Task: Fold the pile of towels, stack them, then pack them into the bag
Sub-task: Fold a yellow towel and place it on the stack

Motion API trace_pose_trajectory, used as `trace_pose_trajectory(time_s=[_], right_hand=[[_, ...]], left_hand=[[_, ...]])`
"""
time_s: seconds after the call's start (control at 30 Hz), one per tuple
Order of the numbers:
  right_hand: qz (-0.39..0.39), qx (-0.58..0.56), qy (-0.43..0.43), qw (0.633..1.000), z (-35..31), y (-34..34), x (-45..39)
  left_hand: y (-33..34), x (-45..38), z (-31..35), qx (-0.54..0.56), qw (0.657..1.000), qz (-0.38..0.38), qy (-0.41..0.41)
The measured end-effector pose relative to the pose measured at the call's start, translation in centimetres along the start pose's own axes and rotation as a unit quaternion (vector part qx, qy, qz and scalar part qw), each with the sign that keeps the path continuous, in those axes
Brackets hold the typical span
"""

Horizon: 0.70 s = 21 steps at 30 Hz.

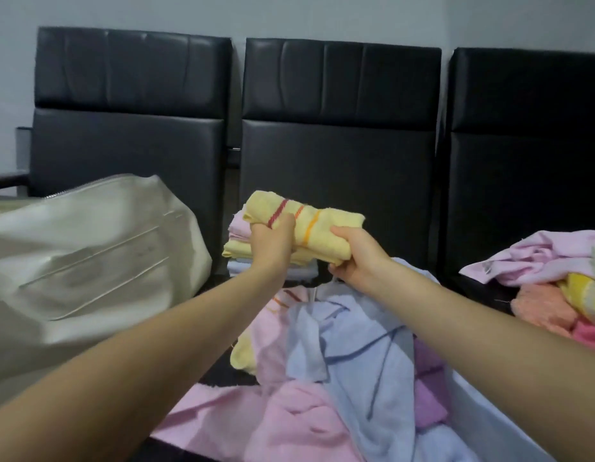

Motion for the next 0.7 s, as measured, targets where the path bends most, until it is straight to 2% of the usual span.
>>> trace_pose_trajectory(time_s=[0.13,0.23,0.27,0.33,0.37,0.4,0.43,0.47,0.53,0.6,0.7], right_hand=[[0.048,0.144,-0.108,0.983,-4.1,1.4,-5.5],[0.102,0.286,-0.196,0.932,-5.8,2.2,-9.7],[0.103,0.374,-0.192,0.901,-5.3,2.5,-11.3],[0.071,0.54,-0.131,0.828,-2.9,2.7,-13.9],[0.047,0.581,-0.09,0.808,-1.5,2.4,-14.4],[0.031,0.593,-0.073,0.801,-0.7,2.1,-14.5],[0.032,0.574,-0.083,0.814,-0.7,1.7,-13.9],[0.036,0.549,-0.105,0.829,-1.2,1.3,-13.0],[0.047,0.501,-0.147,0.852,-2.8,0.0,-10.2],[0.054,0.424,-0.172,0.888,-4.1,-1.8,-7.0],[0.065,0.315,-0.176,0.93,-4.6,-4.8,-1.5]], left_hand=[[-1.4,-5.7,2.7,-0.007,0.994,-0.005,0.112],[-2.1,-10.0,2.9,-0.094,0.985,0.023,0.14],[-2.6,-11.6,2.3,-0.167,0.978,0.037,0.122],[-3.8,-13.4,0.0,-0.328,0.943,0.041,0.029],[-4.4,-14.0,-1.3,-0.359,0.932,0.041,-0.027],[-5.0,-14.0,-2.2,-0.351,0.933,0.045,-0.07],[-5.3,-13.4,-2.5,-0.334,0.937,0.066,-0.079],[-5.4,-12.5,-1.9,-0.347,0.932,0.094,-0.053],[-4.7,-10.1,0.2,-0.397,0.907,0.13,0.052],[-3.0,-7.1,0.8,-0.393,0.908,0.102,0.104],[0.0,-2.7,-0.5,-0.341,0.938,-0.011,0.064]])
Point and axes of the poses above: each hand's wrist, its own x-axis away from the middle knuckle, its own y-axis out of the palm, z = x × y, the point moved 7 cm from there along -x, towards the middle knuckle, and after that the axes turned 7 degrees about -z, right-handed, at the moved point
